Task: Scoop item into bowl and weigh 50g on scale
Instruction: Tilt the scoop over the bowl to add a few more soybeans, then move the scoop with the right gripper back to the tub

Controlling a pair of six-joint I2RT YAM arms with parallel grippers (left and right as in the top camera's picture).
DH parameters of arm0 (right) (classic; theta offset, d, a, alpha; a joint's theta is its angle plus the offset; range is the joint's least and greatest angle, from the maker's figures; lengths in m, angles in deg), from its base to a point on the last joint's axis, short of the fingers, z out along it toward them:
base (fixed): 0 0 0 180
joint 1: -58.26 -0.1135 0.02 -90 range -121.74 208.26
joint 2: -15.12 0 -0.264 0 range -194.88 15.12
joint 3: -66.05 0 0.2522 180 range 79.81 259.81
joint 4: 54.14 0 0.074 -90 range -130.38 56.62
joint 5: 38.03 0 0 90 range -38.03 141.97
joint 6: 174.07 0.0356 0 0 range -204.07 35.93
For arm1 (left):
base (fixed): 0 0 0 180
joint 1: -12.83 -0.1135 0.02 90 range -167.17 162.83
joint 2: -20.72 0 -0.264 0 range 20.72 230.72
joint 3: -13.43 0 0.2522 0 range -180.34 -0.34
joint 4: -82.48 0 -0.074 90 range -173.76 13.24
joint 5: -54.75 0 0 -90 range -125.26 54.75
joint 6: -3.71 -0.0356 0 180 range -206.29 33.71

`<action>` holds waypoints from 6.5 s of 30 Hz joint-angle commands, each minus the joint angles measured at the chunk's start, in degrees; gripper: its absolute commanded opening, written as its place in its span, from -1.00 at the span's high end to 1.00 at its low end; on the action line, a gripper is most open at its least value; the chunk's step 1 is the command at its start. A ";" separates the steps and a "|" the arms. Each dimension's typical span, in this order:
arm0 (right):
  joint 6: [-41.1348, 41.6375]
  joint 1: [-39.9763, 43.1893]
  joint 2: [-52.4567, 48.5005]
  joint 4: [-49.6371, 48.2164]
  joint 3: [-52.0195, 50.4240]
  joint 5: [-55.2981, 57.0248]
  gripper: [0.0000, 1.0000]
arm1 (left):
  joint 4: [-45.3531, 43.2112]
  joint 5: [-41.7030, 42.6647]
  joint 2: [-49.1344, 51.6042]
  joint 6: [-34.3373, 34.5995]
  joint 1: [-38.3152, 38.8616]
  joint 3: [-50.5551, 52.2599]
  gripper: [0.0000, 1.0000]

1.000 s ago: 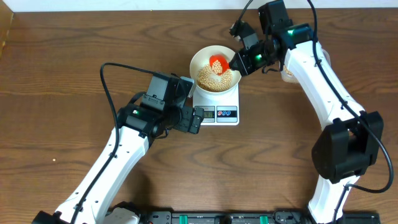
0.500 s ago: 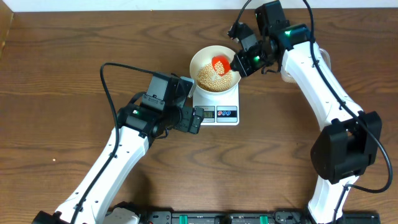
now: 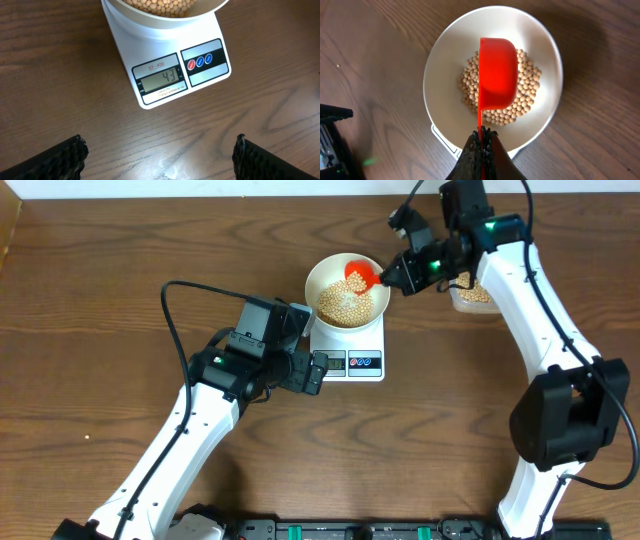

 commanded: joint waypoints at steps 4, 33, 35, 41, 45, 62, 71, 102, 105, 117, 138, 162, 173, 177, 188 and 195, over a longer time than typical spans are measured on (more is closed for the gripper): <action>0.07 0.50 0.98 -0.44 1.44 -4.90 0.98 | 0.15 -0.59 0.48 -0.59 0.13 0.07 -0.90; -2.69 -4.92 1.29 0.02 1.46 9.40 0.98 | 0.15 -0.61 0.48 -0.59 0.13 0.07 -0.90; -3.56 -5.66 1.31 -0.02 1.49 10.84 0.98 | 0.15 -0.59 0.48 -0.59 0.13 0.07 -0.90; -3.63 -6.43 1.31 0.02 1.53 12.26 0.98 | 0.15 -0.61 0.48 -0.59 0.13 0.07 -0.90; -3.61 -6.43 1.31 0.02 1.53 12.22 0.98 | 0.15 -0.59 0.48 -0.59 0.13 0.07 -0.90; -2.29 -2.80 1.31 -0.42 1.53 1.16 0.98 | 0.15 -0.59 0.48 -0.59 0.13 0.07 -0.90; -2.08 2.89 1.31 -0.55 1.53 -8.50 0.98 | 0.15 -0.59 0.48 -0.59 0.13 0.07 -0.90; -4.48 -7.54 1.31 0.96 1.53 16.35 0.98 | 0.15 -0.59 0.48 -0.59 0.13 0.07 -0.90; -4.48 -7.54 1.31 0.94 1.53 16.35 0.98 | 0.15 -0.61 0.48 -0.59 0.13 0.07 -0.90; -6.51 -8.94 1.31 0.87 1.53 22.12 0.98 | 0.15 -0.61 0.48 -0.59 0.13 0.07 -0.90; -3.67 -4.92 1.31 -0.48 1.53 7.80 0.98 | 0.15 -0.61 0.48 -0.59 0.13 0.07 -0.90; -2.93 3.32 1.31 0.09 1.53 -8.85 0.98 | 0.15 -0.59 0.48 -0.59 0.13 0.07 -0.90; -2.93 3.34 1.31 0.07 1.53 -8.85 0.98 | 0.15 -0.59 0.48 -0.59 0.13 0.07 -0.90; -2.91 3.56 1.31 0.02 1.53 -10.95 0.98 | 0.15 -0.59 0.48 -0.59 0.13 0.07 -0.90; -1.38 13.75 1.31 0.26 1.53 -28.81 0.98 | 0.15 -0.59 0.48 -0.59 0.13 0.07 -0.90; -1.40 28.02 1.31 1.44 1.53 -39.80 0.98 | 0.15 -0.59 0.48 -0.59 0.13 0.07 -0.90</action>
